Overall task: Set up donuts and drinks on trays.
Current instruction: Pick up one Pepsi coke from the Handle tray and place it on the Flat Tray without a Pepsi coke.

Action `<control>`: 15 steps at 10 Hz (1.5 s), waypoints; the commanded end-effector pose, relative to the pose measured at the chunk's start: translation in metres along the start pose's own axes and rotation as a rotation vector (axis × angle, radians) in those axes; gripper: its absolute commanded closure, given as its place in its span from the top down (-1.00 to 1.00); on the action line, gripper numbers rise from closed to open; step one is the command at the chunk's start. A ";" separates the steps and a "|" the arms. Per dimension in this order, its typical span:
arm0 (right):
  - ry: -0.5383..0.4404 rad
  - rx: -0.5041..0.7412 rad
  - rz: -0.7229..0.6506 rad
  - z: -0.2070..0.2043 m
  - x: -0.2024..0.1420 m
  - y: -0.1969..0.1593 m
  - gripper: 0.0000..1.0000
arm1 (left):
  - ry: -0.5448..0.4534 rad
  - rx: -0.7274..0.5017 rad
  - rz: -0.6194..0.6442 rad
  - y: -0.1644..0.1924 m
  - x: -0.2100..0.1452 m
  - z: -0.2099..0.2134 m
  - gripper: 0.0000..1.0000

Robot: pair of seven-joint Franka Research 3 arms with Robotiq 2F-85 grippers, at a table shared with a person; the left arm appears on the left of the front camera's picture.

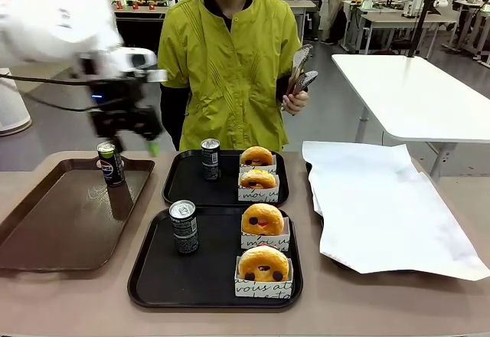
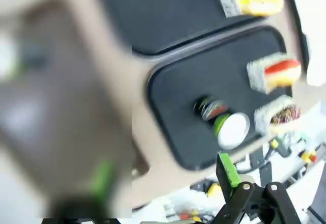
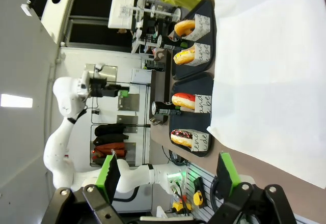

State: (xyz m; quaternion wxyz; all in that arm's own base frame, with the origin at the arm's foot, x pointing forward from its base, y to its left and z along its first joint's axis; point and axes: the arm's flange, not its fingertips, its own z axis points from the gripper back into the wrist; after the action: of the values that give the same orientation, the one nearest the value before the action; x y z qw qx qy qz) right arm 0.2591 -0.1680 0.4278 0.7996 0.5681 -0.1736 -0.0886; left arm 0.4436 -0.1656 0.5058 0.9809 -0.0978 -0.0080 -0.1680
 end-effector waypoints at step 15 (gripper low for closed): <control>-0.004 0.017 0.015 -0.001 0.001 0.000 1.00 | -0.482 -0.959 0.309 0.260 -0.200 -0.001 1.00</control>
State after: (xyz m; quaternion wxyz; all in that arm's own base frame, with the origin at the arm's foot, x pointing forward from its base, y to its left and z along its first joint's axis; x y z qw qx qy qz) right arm 0.2587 -0.1684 0.4279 0.7996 0.5678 -0.1741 -0.0893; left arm 0.3500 0.1419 0.4408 0.8187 -0.5593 -0.1286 0.0204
